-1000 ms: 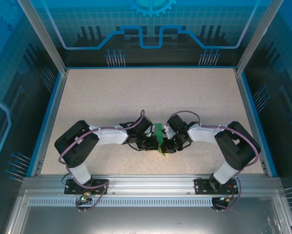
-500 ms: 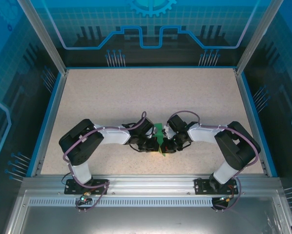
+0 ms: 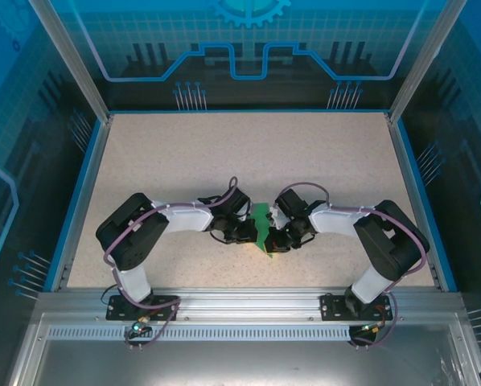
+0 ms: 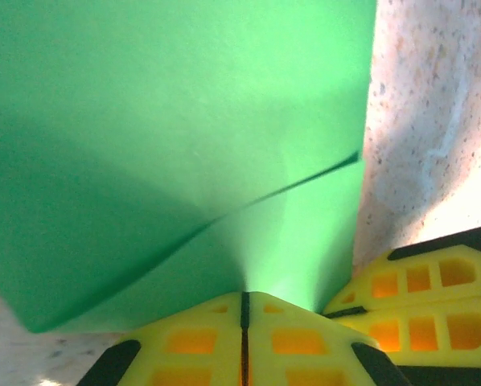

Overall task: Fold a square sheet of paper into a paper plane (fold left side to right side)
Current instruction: Third fold the triangle at the center of the table.

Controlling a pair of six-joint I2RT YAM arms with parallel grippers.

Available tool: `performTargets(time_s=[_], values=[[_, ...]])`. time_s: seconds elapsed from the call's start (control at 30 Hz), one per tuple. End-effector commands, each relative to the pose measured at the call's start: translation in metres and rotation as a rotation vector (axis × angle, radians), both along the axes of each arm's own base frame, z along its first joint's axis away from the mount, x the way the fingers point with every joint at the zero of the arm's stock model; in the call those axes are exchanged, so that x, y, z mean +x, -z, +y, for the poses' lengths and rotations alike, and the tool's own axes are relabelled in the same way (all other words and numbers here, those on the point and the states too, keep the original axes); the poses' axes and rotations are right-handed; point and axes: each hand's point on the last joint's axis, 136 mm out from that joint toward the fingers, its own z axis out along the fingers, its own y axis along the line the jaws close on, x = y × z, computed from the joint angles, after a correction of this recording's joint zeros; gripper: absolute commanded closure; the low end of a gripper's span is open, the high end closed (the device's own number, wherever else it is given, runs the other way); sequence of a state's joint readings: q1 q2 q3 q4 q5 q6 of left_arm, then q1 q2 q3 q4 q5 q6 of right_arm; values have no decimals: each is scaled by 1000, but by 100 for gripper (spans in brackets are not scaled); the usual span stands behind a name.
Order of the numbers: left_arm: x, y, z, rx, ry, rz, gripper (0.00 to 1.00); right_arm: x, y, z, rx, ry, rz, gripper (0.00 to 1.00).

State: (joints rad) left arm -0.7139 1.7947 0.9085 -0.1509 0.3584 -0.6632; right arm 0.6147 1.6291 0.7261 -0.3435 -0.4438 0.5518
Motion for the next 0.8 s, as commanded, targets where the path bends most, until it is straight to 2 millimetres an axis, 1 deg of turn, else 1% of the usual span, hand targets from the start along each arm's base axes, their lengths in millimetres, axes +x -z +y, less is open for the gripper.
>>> performTargets(time_s=[0.0,0.17,0.27,0.63,0.67,0.77], values=[[17,14,36,143,-46,-43,92,-21,36,-48,-249,12,43,100],[20,22,60,175,-71,-40,92,-21,34,-49,-246,13,40,100],[22,23,71,197,-77,-49,92,-21,33,-49,-247,12,39,100],[32,28,98,232,-100,-77,92,-23,28,-45,-217,-1,42,100],[33,28,99,231,-104,-76,92,-23,27,-43,-202,-2,39,100],[38,18,102,221,-117,-95,90,-18,20,-32,-135,-2,9,100]])
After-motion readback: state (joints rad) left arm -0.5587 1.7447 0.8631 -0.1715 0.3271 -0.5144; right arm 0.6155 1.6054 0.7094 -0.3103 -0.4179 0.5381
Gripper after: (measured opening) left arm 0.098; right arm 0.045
